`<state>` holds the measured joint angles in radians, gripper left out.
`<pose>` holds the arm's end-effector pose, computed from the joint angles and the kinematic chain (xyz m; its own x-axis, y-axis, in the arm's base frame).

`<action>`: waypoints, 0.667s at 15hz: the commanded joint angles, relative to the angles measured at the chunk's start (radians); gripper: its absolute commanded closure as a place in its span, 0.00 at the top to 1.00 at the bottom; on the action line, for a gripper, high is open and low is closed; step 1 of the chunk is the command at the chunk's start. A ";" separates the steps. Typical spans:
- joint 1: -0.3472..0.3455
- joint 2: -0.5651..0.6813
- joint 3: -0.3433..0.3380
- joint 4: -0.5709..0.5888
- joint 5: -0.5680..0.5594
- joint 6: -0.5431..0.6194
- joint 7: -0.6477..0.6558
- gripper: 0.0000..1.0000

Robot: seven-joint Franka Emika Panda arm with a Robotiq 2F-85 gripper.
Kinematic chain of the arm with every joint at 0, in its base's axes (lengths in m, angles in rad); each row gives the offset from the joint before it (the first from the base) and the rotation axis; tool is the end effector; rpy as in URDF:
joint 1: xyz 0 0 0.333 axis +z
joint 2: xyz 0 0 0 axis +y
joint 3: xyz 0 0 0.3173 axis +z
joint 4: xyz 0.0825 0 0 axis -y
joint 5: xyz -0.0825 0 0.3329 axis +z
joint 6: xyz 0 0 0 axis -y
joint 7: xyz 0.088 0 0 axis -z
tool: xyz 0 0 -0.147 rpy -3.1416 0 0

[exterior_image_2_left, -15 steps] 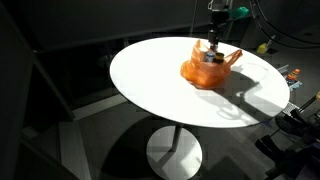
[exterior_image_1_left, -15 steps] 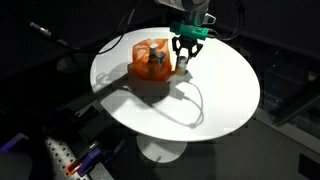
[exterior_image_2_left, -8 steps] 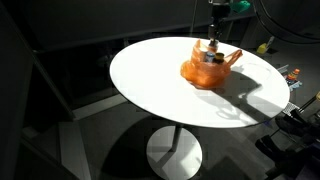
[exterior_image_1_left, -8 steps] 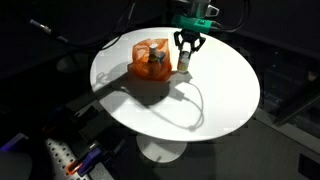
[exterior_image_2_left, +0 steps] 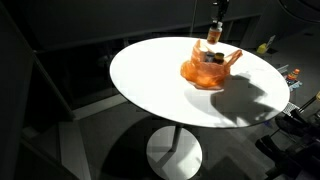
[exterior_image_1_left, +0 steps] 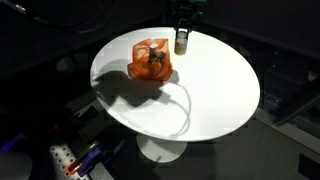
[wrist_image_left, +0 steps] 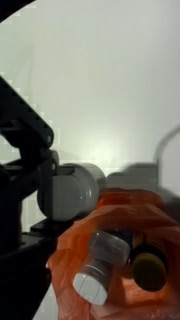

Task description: Put the white container in the orange plastic bag

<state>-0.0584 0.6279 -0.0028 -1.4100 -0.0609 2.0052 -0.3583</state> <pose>0.6692 -0.0465 0.3154 0.9470 0.3171 -0.0509 0.3192 -0.9468 0.0407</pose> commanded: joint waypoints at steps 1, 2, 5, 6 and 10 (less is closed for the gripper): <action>0.032 -0.145 0.026 -0.162 -0.044 0.023 -0.011 0.19; 0.043 -0.171 0.034 -0.190 -0.048 0.021 -0.014 0.19; 0.071 -0.240 0.055 -0.273 -0.058 0.023 -0.014 0.19; 0.078 -0.261 0.061 -0.300 -0.058 0.024 -0.015 0.19; 0.090 -0.327 0.090 -0.395 -0.038 0.011 -0.047 0.19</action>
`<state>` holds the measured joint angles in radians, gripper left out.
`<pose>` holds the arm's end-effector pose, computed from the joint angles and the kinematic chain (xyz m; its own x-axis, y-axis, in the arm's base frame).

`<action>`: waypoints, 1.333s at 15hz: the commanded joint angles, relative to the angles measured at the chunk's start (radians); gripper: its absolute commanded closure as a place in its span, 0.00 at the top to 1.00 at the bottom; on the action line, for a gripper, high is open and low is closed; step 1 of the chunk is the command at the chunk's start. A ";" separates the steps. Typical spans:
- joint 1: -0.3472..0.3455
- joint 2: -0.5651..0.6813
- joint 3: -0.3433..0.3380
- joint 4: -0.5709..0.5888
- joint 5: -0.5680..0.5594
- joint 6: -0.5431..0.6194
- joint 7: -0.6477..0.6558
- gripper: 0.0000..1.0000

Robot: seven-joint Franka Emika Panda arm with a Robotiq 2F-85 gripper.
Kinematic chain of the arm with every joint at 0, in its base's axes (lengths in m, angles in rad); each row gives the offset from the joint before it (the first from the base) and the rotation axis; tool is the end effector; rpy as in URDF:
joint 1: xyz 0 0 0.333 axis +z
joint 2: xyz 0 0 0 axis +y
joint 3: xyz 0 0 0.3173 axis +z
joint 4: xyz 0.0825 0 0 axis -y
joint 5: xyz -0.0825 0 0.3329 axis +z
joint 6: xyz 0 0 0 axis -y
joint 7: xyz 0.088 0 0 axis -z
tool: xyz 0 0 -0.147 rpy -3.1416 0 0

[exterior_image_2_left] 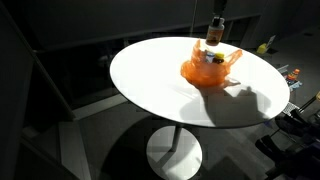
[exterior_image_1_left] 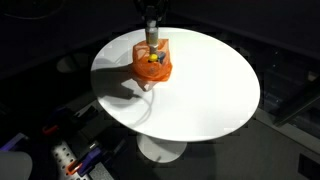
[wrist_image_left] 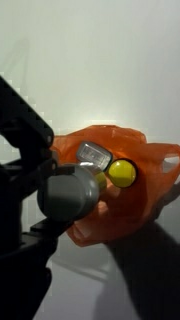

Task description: Put the white container in the orange plastic bag

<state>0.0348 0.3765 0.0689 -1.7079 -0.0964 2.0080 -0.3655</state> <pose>0.5986 0.0496 0.3534 0.8699 0.4845 -0.0921 0.4886 -0.8721 0.0276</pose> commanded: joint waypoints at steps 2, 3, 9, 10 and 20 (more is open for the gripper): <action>-0.004 -0.095 0.030 -0.139 0.003 0.013 -0.065 0.19; -0.005 -0.098 0.034 -0.153 0.005 0.016 -0.082 0.19; -0.014 -0.069 0.041 -0.180 0.002 0.056 -0.182 0.19; -0.016 -0.063 0.040 -0.179 0.001 0.062 -0.197 0.19; -0.047 0.000 0.041 -0.173 0.011 0.145 -0.341 0.19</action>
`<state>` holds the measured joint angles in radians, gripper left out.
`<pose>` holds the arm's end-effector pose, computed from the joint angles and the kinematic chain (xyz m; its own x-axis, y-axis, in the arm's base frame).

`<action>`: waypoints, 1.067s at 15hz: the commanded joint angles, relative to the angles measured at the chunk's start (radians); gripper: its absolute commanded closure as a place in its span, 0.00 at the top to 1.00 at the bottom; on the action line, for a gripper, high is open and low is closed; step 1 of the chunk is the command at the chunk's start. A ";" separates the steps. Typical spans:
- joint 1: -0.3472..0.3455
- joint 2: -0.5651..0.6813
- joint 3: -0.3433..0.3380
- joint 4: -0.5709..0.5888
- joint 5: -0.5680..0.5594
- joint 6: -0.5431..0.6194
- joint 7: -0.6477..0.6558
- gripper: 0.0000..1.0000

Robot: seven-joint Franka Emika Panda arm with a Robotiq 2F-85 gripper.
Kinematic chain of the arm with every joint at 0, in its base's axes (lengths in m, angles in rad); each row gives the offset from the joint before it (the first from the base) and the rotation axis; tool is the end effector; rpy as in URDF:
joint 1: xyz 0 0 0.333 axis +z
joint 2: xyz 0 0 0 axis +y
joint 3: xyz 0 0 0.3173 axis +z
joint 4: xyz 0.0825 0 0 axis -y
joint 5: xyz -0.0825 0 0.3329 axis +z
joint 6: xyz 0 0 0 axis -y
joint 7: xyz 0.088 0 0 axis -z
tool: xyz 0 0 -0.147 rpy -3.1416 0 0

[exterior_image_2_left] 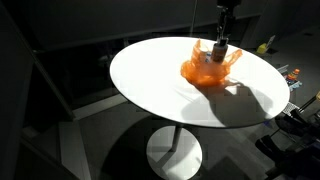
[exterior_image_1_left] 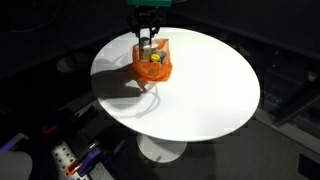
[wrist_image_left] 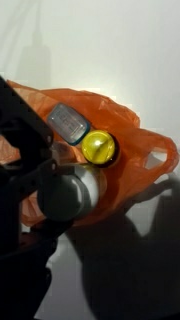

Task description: Put the white container in the orange plastic bag

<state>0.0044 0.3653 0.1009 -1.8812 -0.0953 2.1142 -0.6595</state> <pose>0.5677 0.0497 0.2997 0.6780 0.7241 -0.1265 0.7248 -0.6872 -0.0494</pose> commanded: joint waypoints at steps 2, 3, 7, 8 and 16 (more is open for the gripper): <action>-0.014 0.027 0.007 0.001 0.004 0.064 -0.044 0.19; -0.013 0.034 0.007 0.001 0.003 0.073 -0.040 0.19; -0.013 0.074 0.008 0.010 0.007 0.104 -0.023 0.19; -0.013 0.085 0.009 0.011 0.008 0.109 -0.021 0.19; -0.011 0.145 0.016 0.024 0.002 0.116 -0.013 0.31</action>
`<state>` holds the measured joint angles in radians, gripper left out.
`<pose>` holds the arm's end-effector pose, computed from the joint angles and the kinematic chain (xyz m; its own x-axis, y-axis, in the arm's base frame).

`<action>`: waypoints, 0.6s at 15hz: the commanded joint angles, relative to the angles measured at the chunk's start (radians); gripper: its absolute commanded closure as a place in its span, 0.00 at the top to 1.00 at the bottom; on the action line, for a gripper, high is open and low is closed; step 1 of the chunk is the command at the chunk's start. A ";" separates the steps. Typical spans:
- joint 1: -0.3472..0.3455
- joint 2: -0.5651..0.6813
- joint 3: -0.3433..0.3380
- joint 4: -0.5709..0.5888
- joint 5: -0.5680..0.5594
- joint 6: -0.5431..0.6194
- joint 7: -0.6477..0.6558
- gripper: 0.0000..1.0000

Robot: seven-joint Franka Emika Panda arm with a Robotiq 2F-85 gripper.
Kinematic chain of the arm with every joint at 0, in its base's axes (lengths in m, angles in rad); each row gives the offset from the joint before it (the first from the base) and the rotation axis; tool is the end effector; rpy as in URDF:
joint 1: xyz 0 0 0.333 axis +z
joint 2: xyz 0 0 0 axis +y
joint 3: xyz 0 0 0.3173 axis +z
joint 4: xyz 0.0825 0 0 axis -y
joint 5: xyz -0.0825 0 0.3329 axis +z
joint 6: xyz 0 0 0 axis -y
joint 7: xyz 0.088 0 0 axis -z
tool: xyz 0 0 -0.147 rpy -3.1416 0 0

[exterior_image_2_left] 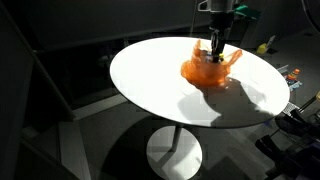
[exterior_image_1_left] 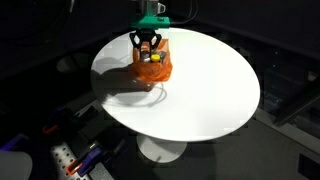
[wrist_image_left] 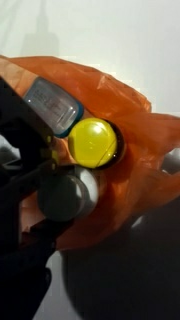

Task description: Put the white container in the orange plastic bag

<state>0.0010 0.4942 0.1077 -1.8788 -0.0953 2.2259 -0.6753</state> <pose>0.5772 0.0546 0.2343 0.6602 0.7412 -0.1212 0.7382 -0.6702 -0.0773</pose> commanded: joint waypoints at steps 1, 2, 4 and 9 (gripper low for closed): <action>-0.008 0.013 0.008 0.019 0.002 0.004 0.006 0.63; -0.008 0.003 0.006 0.014 0.000 0.003 0.014 0.71; -0.009 -0.017 -0.001 0.012 0.000 -0.012 0.034 0.85; -0.033 -0.088 -0.034 0.013 0.016 -0.069 0.143 1.00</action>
<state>-0.0123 0.4651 0.0885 -1.8673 -0.0952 2.2158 -0.5944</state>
